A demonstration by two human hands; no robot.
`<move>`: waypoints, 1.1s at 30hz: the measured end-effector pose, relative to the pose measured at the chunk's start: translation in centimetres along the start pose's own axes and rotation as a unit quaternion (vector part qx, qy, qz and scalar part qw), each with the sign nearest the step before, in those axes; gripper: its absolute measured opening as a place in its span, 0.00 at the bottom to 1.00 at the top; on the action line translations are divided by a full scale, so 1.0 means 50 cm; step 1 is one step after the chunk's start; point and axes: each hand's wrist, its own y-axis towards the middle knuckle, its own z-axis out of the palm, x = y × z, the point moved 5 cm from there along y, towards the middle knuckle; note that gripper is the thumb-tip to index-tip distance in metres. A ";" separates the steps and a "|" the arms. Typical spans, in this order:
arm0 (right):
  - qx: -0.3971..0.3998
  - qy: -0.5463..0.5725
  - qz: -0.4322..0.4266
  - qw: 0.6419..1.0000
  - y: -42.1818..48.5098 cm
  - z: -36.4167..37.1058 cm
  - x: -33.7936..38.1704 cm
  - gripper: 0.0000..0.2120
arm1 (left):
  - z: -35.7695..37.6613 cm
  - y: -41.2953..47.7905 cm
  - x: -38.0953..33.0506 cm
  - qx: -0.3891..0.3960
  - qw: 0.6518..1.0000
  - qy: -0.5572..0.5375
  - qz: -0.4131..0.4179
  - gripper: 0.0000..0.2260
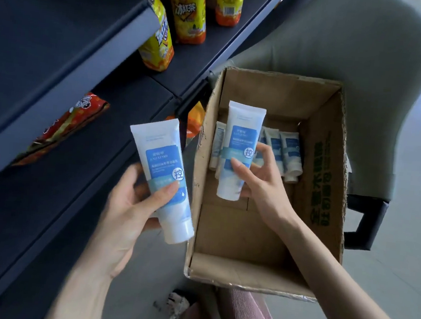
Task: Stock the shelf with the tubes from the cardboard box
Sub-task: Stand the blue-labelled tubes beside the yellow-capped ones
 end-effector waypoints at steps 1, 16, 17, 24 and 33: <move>0.007 -0.009 -0.007 1.000 -0.010 0.013 0.010 0.14 | -0.012 -0.013 -0.006 -0.004 1.000 0.002 0.009 0.16; 0.157 -0.006 -0.131 0.979 -0.272 0.336 0.245 0.20 | -0.260 -0.376 -0.196 -0.138 0.973 -0.032 0.184 0.18; 0.171 -0.017 -0.142 0.975 -0.293 0.360 0.265 0.20 | -0.276 -0.407 -0.213 -0.149 0.968 -0.036 0.198 0.18; 0.246 -0.061 -0.223 0.941 -0.433 0.512 0.404 0.20 | -0.373 -0.611 -0.314 -0.215 0.928 -0.045 0.301 0.16; 0.310 -0.087 -0.295 0.899 -0.580 0.653 0.511 0.23 | -0.464 -0.817 -0.378 -0.266 0.885 -0.046 0.379 0.19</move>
